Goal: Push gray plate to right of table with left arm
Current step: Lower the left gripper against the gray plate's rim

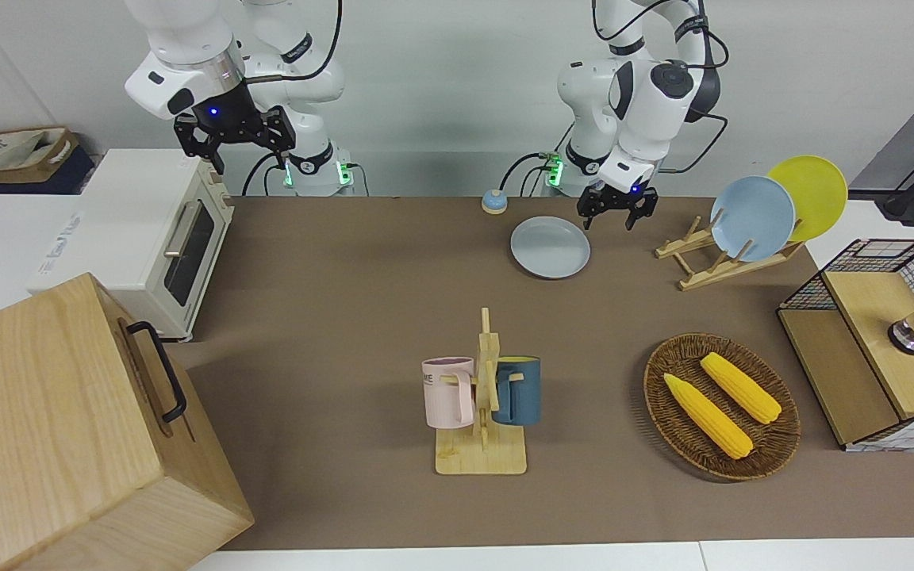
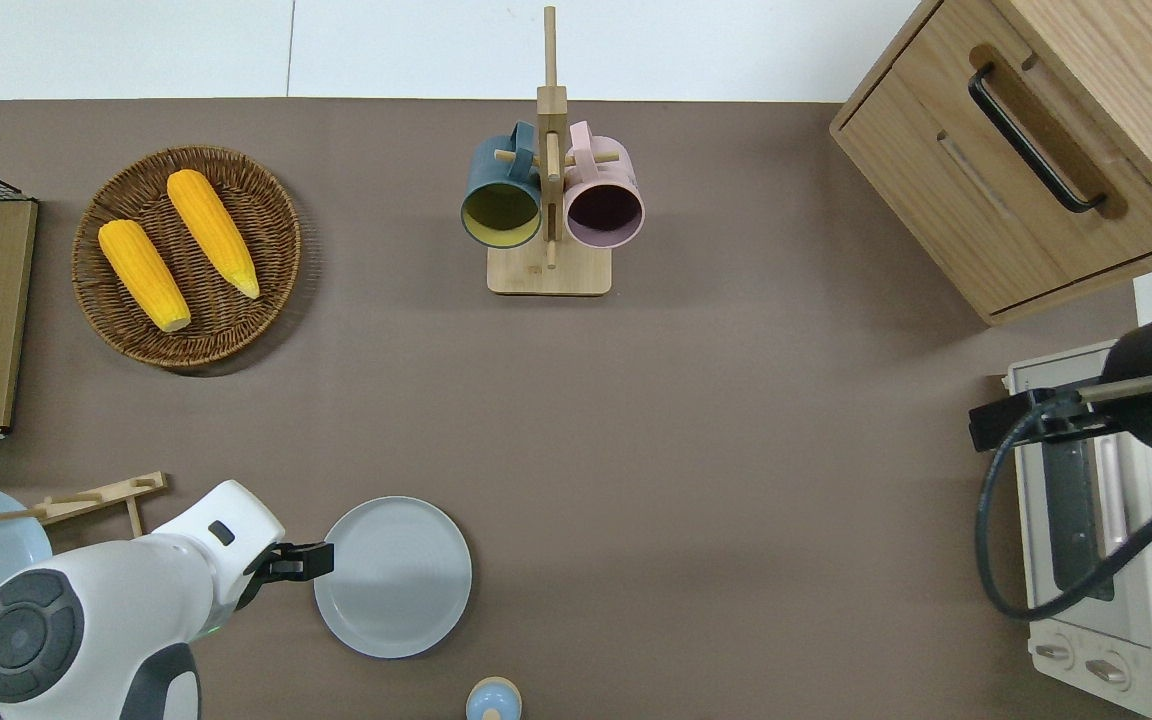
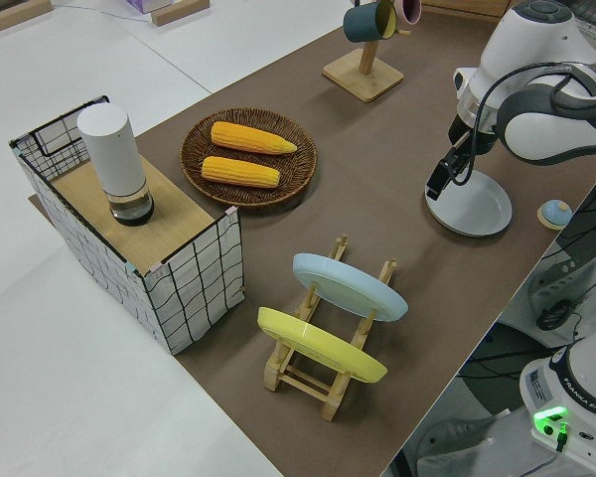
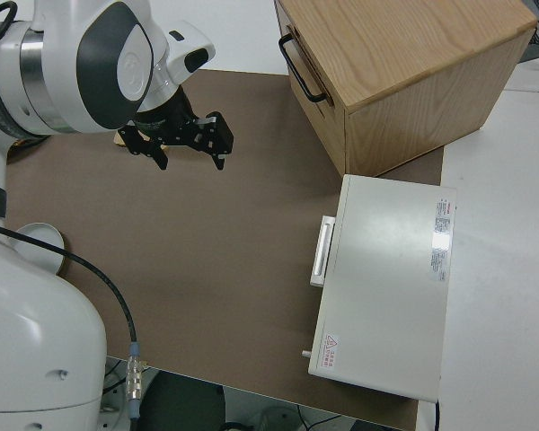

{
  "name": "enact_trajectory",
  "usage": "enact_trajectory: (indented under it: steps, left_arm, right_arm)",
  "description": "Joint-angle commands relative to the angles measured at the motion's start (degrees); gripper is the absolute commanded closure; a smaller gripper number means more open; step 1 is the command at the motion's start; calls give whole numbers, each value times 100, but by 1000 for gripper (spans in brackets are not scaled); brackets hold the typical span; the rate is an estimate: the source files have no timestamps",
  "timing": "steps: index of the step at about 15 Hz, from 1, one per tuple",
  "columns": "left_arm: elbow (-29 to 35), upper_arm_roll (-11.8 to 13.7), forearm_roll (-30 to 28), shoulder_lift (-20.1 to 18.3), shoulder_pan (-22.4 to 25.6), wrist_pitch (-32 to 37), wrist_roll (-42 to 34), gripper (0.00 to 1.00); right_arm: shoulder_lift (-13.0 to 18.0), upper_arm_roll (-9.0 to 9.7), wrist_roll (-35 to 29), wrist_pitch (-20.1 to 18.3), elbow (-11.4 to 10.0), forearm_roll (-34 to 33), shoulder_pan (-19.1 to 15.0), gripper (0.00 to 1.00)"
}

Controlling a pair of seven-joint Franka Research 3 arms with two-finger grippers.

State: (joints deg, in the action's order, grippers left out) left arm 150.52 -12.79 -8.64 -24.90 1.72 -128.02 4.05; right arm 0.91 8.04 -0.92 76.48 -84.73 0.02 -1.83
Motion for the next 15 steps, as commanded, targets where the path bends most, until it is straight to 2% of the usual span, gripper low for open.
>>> enact_trajectory:
  steps: [1,4,15]
  left_arm:
    - [355,-13,-102,-94,-154,-433,192,9]
    - [522,-92,-102,29,-224,-732,272,9]
    - [795,-92,-102,740,-427,-1629,448,9]
  right_arm:
    - [14,92,-66,-89,53,25,-115,17]
    - [14,92,-66,-89,53,25,-107,17]
    - [14,92,-66,-89,53,25,-107,17]
